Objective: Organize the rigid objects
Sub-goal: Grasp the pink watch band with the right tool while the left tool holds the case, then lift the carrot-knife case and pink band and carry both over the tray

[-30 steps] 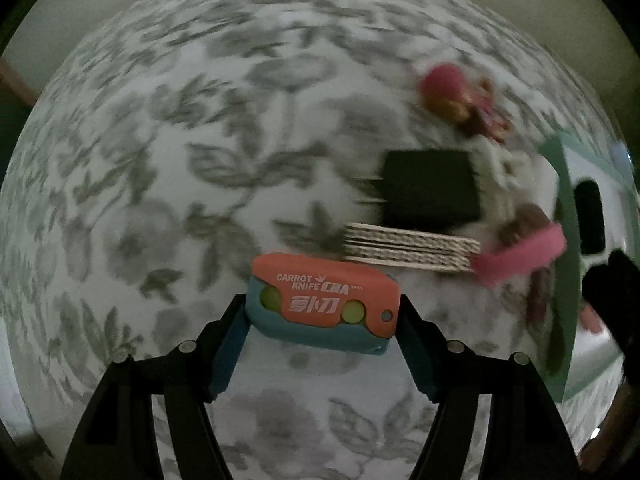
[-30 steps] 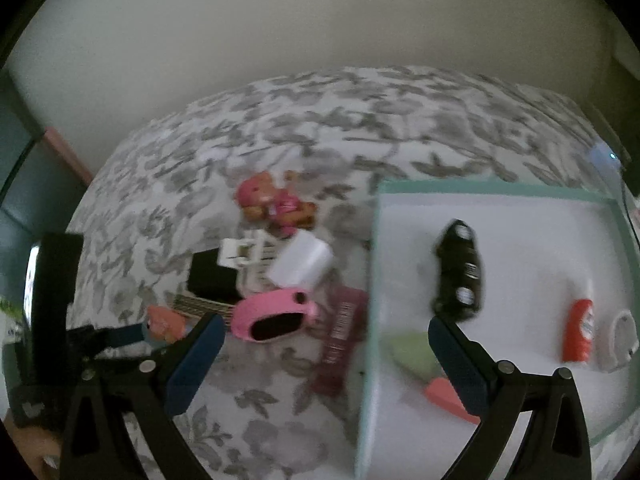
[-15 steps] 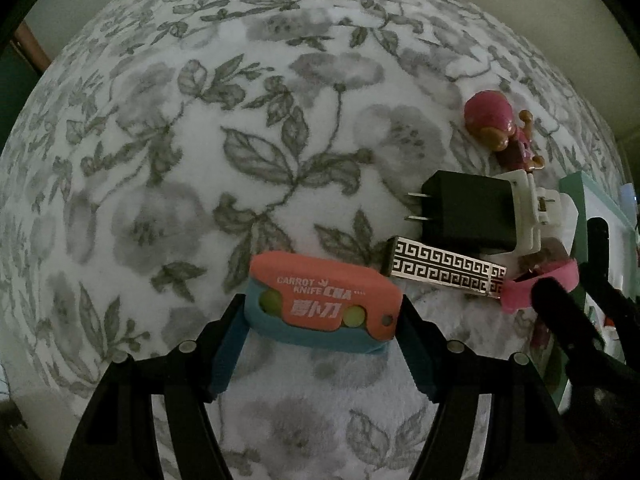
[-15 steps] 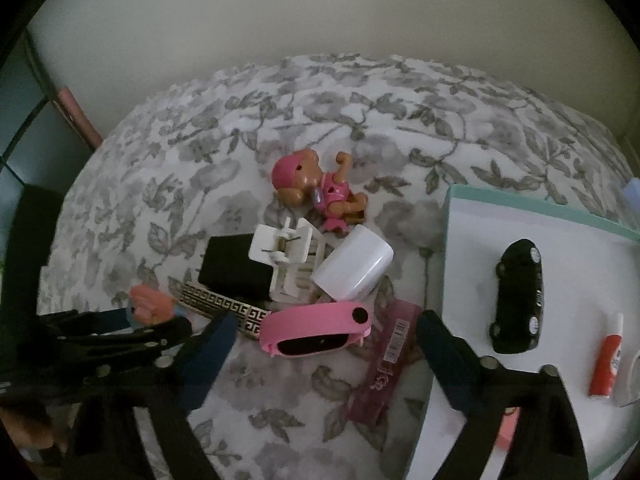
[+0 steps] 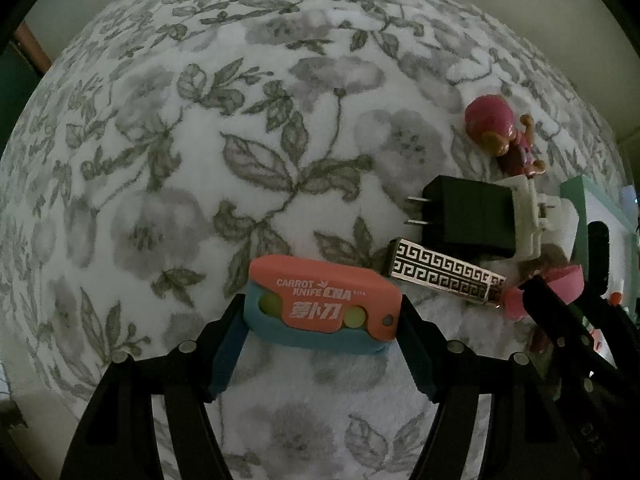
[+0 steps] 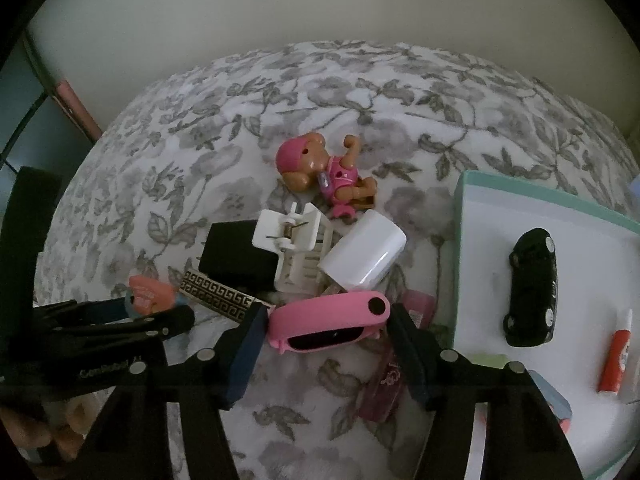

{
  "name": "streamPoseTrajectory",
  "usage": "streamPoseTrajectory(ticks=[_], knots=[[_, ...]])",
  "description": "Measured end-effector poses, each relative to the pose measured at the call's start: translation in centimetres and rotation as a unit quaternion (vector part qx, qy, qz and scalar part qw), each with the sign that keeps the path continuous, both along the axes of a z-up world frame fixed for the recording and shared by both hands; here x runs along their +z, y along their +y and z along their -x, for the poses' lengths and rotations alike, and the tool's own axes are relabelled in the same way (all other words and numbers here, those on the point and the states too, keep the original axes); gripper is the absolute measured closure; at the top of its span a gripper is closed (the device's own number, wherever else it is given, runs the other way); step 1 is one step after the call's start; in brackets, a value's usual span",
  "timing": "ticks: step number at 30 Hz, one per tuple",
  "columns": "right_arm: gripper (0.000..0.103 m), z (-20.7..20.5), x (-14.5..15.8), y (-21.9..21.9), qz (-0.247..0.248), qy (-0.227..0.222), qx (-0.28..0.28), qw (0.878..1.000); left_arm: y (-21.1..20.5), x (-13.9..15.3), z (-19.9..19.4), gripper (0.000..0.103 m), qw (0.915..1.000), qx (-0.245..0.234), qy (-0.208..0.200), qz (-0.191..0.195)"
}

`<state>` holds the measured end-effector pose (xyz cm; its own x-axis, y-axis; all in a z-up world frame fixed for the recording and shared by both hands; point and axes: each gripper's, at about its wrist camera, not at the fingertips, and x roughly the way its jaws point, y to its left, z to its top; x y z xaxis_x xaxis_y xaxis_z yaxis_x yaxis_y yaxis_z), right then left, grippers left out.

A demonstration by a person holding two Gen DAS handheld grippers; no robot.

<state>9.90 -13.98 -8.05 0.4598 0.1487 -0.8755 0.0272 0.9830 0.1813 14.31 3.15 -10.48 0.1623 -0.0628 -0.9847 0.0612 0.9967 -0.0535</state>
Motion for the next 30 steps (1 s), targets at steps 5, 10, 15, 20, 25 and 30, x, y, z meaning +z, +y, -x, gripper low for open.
streamPoseTrajectory(ticks=[5,10,15,20,25,30], knots=[[0.038,0.4,1.2,-0.7,-0.023,-0.013,-0.009,1.000,0.0,1.8,-0.1,0.031,0.9995,-0.001,-0.029,0.010],[0.038,0.9,2.6,-1.6,-0.041,-0.029,-0.020,0.999,0.1,4.1,-0.2,0.031,0.9980,-0.001,-0.060,0.018],[0.038,1.6,4.1,-3.5,-0.055,-0.048,-0.045,0.996,-0.5,6.6,0.1,0.031,0.9952,-0.004,-0.097,0.017],[0.038,2.6,4.9,-6.3,-0.052,-0.057,-0.083,0.994,-2.6,8.8,0.9,0.031,0.9913,-0.024,-0.128,0.022],[0.038,4.0,5.2,-10.4,-0.029,-0.062,-0.134,0.989,-6.2,9.7,1.7,0.031,0.9883,-0.059,-0.139,0.023],[0.038,5.8,4.9,-15.2,-0.019,-0.058,-0.195,0.979,-11.3,9.9,3.1,0.031,0.9829,-0.116,-0.142,0.017]])
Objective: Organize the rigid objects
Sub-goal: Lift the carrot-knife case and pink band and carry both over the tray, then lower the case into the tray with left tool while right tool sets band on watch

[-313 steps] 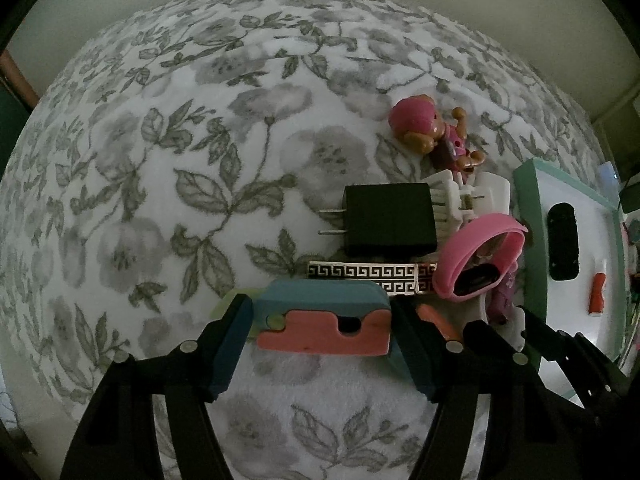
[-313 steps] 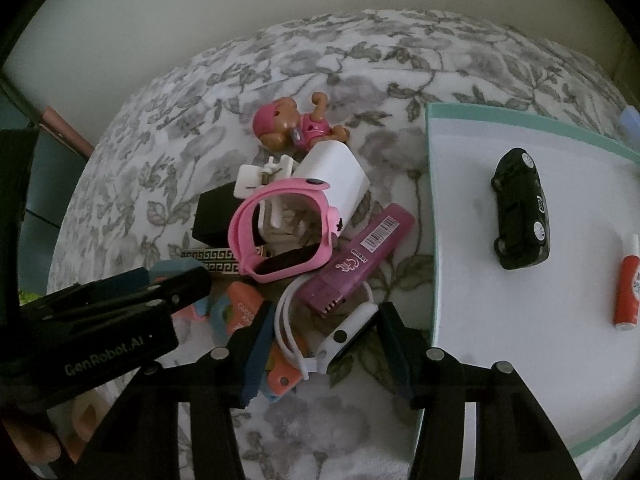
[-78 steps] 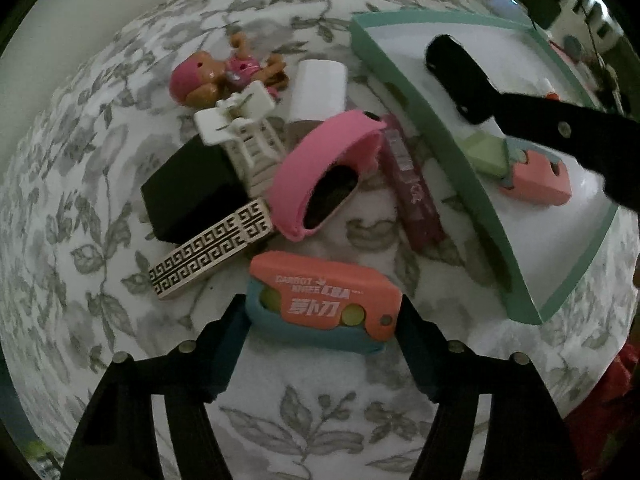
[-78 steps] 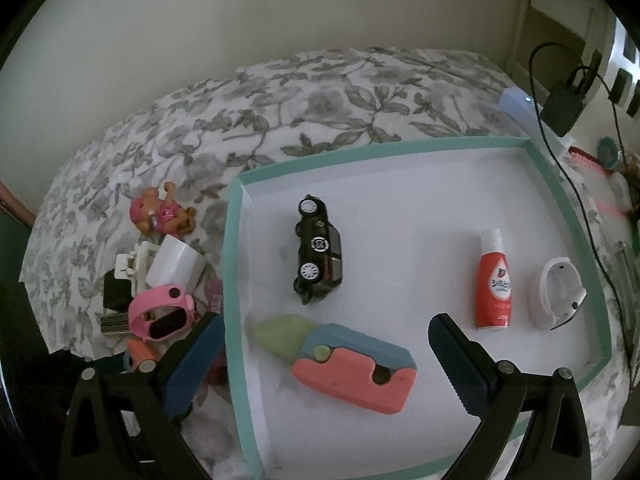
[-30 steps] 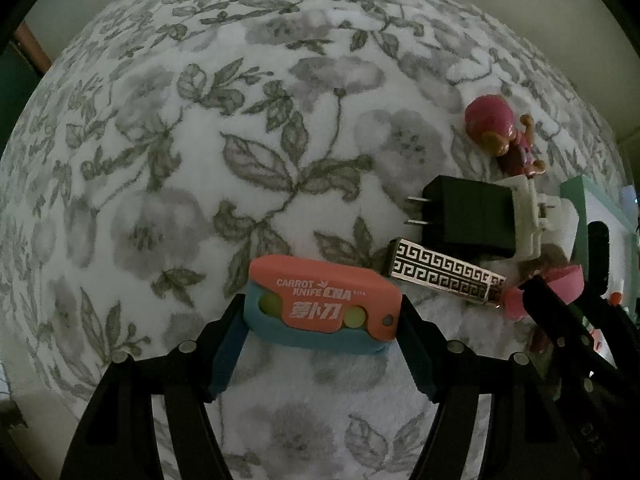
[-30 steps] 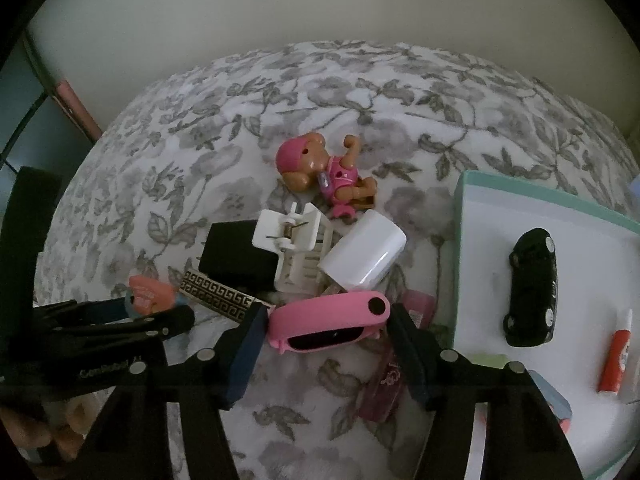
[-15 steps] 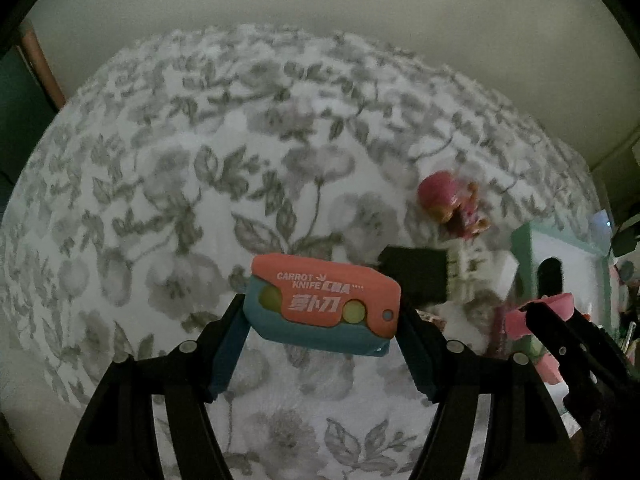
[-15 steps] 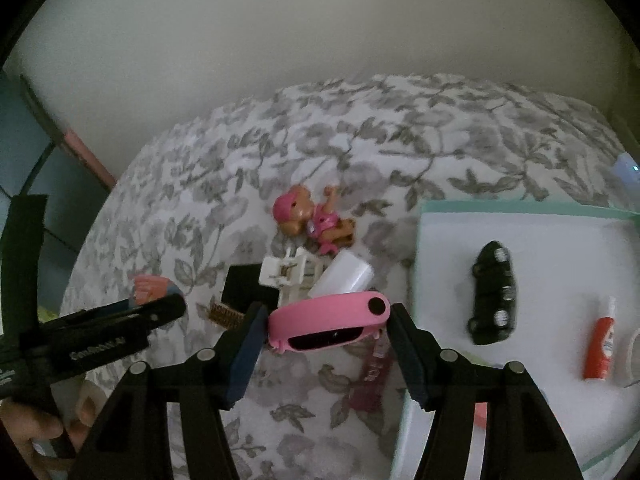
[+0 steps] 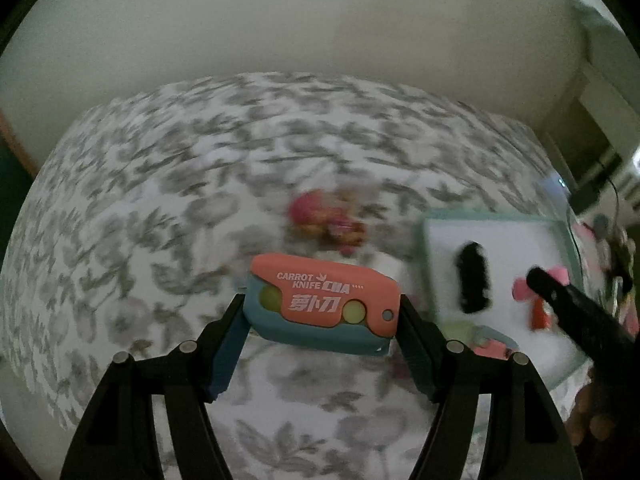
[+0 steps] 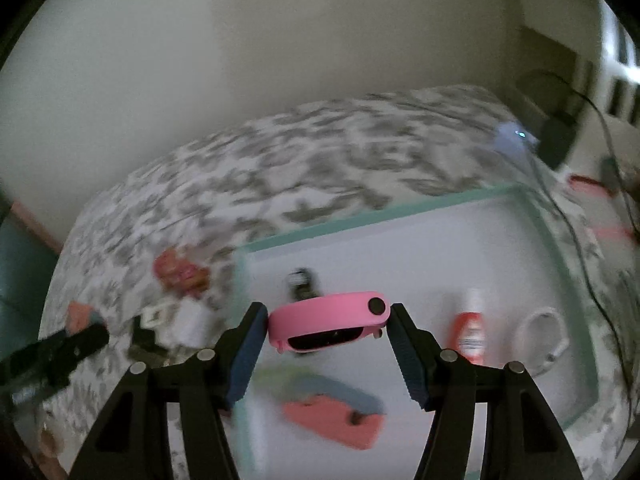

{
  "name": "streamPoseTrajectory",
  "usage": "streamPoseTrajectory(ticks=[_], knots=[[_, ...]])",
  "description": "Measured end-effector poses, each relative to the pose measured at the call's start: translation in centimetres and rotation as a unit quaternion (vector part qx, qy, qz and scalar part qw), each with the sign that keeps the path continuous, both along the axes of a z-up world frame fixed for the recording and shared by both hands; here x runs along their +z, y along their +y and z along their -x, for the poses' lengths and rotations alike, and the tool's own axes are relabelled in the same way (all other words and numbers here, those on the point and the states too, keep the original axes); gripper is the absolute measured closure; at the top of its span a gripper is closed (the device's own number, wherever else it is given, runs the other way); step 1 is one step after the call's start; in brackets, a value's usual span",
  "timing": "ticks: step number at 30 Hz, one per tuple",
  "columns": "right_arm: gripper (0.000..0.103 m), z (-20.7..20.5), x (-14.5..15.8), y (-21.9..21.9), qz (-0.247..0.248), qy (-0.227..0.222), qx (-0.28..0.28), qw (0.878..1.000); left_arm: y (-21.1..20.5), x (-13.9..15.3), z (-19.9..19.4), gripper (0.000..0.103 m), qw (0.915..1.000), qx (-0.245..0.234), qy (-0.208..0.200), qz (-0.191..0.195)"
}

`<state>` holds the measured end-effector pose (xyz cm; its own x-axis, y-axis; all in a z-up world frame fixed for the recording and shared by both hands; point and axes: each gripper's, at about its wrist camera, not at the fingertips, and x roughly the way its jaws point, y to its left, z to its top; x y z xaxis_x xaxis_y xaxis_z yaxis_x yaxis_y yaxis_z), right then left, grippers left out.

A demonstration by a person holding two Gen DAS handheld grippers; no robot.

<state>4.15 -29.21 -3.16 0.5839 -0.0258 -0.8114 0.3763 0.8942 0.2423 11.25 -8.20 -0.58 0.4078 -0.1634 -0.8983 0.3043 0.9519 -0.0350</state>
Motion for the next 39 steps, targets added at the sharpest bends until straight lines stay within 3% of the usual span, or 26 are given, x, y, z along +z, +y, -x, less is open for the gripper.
streamPoseTrajectory(ticks=[4,11,19,39], knots=[[0.038,1.3,-0.5,-3.4,-0.017,0.003,-0.052,0.998,-4.0,-0.3,1.3,0.031,0.9991,-0.042,0.002,-0.006],[0.038,3.4,-0.8,-7.5,-0.004,0.007,-0.111,0.994,-11.0,-1.5,3.9,0.031,0.9935,-0.112,0.002,-0.017],[0.038,4.3,-1.6,-9.4,-0.003,0.019,-0.132,0.991,-15.8,-3.8,5.7,0.031,0.9873,-0.155,0.023,-0.027],[0.038,3.6,-2.6,-8.8,0.020,0.041,-0.107,0.993,-16.4,-5.9,4.8,0.030,0.9879,-0.144,0.055,-0.023]])
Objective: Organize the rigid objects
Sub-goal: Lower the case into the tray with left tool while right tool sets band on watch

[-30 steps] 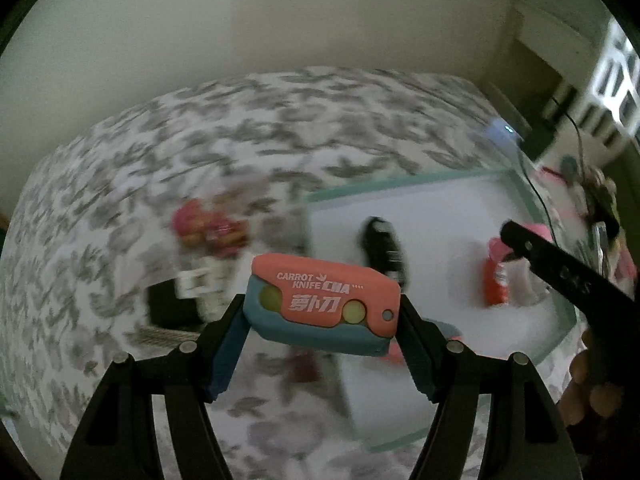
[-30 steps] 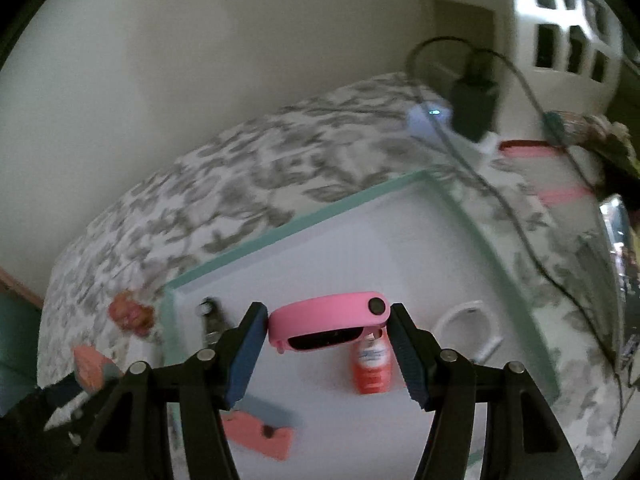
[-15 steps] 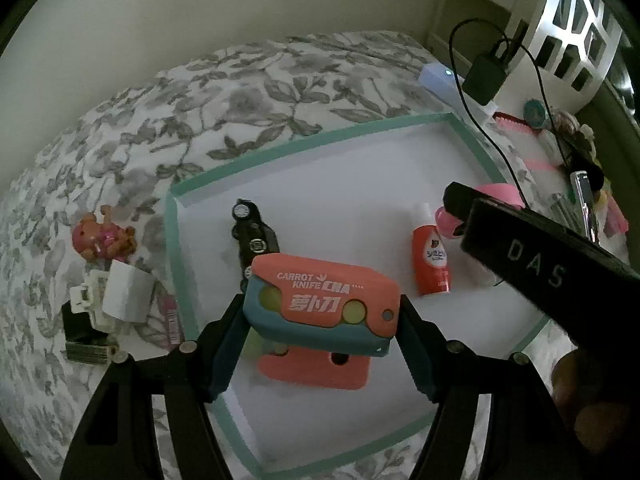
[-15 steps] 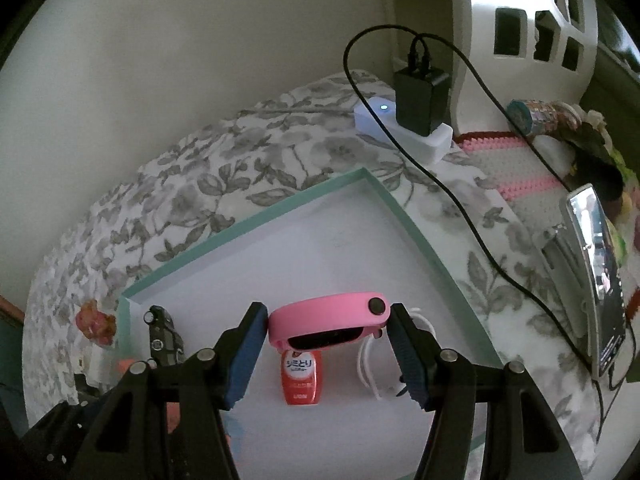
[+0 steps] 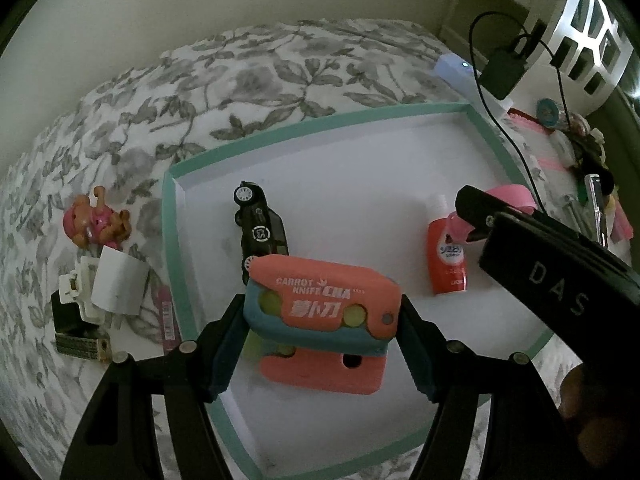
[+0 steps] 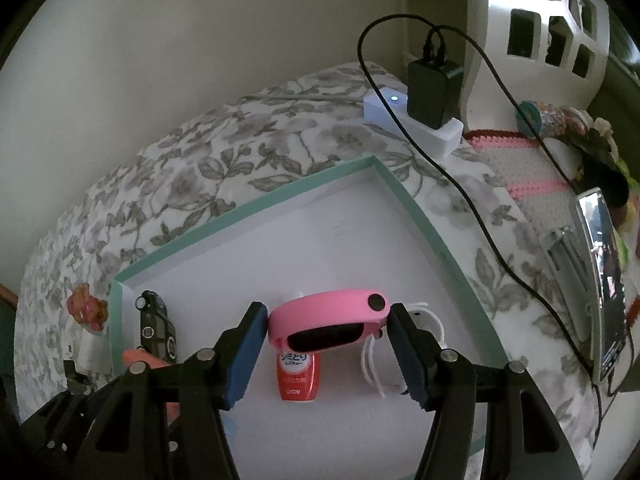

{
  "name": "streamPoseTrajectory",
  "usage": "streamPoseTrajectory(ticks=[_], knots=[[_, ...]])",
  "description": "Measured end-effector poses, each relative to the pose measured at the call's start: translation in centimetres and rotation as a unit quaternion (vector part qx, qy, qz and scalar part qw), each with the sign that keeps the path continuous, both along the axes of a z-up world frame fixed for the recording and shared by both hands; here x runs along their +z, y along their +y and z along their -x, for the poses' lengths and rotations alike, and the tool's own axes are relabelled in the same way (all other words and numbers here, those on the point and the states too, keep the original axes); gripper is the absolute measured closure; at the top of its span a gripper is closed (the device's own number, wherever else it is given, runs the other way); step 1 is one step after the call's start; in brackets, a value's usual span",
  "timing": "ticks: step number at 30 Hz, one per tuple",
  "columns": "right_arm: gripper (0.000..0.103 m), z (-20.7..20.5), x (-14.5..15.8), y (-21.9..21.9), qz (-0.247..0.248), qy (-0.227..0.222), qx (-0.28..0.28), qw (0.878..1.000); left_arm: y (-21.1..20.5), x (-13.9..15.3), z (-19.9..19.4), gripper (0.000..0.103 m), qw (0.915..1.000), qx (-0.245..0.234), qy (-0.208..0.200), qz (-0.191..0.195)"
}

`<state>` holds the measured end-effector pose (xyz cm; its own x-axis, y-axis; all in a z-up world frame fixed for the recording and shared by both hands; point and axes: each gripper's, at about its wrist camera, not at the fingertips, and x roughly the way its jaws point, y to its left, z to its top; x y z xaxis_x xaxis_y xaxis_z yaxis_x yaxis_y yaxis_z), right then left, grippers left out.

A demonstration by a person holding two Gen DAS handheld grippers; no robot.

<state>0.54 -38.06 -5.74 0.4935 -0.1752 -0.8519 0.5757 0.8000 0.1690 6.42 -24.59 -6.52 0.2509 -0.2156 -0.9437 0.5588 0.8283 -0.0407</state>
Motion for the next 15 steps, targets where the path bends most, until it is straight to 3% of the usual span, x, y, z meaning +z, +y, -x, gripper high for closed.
streamPoseTrajectory(ticks=[15], knots=[[0.038,-0.7,0.3,1.2,0.010,-0.001,0.032,0.999,0.6,0.3,-0.6,0.030,0.9999,0.014,0.005,0.003]])
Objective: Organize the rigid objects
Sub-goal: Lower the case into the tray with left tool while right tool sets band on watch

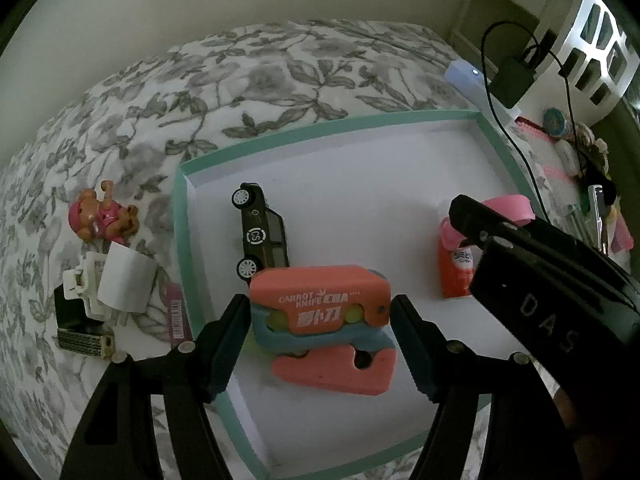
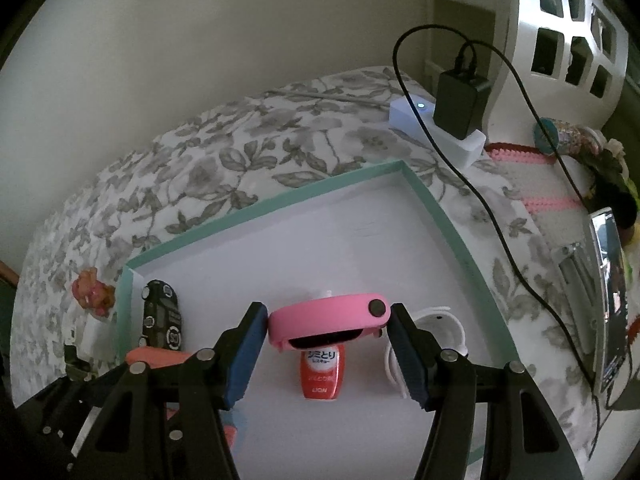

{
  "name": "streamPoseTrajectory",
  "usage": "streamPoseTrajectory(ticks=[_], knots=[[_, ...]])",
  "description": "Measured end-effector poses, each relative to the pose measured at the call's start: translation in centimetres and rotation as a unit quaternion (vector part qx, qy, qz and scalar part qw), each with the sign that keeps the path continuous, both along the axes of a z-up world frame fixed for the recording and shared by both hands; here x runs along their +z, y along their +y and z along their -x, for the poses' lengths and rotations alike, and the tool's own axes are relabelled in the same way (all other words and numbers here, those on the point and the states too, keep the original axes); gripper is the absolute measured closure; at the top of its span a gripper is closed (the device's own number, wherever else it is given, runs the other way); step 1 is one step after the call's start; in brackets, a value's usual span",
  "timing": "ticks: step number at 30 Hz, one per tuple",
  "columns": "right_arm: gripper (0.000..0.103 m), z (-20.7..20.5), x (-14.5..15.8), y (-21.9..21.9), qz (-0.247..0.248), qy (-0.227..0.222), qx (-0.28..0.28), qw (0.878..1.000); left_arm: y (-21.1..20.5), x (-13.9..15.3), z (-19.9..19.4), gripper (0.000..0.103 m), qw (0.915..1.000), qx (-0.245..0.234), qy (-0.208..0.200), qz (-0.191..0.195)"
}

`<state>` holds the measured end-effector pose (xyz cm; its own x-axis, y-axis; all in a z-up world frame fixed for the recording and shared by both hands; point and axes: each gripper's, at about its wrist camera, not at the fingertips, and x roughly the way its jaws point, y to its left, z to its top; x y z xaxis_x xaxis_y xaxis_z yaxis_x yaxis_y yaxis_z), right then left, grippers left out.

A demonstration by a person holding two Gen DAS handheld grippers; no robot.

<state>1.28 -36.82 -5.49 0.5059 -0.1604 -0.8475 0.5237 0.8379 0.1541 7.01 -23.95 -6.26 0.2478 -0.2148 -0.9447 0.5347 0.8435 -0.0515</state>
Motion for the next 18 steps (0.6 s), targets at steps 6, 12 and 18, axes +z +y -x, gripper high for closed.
streamPoseTrajectory(ticks=[6,12,18], knots=[[0.038,0.1,0.3,-0.2,0.001,-0.004,-0.008,1.000,0.6,0.9,-0.3,0.029,0.9999,0.005,-0.001,0.012],[0.038,0.1,0.2,-0.3,-0.002,-0.003,-0.011,1.000,2.4,1.5,-1.2,0.029,0.9992,0.034,-0.003,0.023],[0.038,-0.1,-0.1,0.1,0.000,0.003,-0.001,1.000,4.4,1.9,-2.5,0.029,0.9964,0.083,-0.017,0.013]])
